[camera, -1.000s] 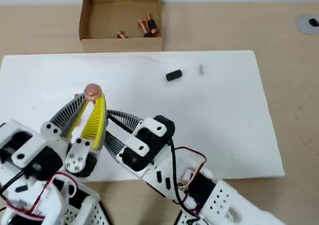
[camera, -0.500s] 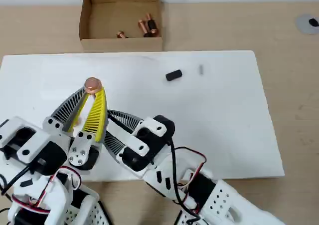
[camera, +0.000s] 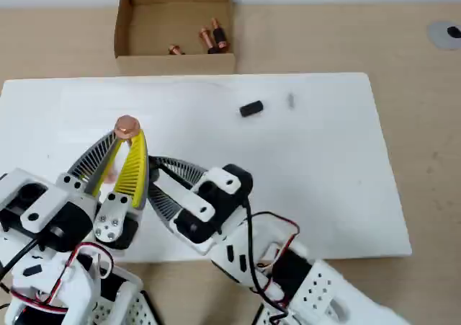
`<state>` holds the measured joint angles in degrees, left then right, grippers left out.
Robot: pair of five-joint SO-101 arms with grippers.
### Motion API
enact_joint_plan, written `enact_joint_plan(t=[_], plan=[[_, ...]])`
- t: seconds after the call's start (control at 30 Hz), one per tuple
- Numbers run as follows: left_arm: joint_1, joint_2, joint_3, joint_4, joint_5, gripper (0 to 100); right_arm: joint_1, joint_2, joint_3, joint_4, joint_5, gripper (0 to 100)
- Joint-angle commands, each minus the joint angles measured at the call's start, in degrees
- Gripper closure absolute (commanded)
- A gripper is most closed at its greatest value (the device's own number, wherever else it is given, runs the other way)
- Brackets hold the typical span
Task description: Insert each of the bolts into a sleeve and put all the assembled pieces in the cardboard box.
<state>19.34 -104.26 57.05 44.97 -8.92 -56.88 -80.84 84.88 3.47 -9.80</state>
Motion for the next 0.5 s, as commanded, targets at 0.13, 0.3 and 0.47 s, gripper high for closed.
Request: enact_joint_plan(t=[0.13, 0.3, 0.47], plan=[[0.6, 0.0, -2.2, -2.2, 2.1, 100, 0.8, -1.3, -4.3, -1.5, -0.5, 98.9], [1.1, 0.2, -1.8, -3.2, 3.0, 100, 0.8, -1.3, -4.3, -1.4, -0.5, 98.9], [2.1, 0.3, -1.7, -3.2, 3.0, 100, 0.8, -1.3, -4.3, -1.4, -0.5, 98.9]])
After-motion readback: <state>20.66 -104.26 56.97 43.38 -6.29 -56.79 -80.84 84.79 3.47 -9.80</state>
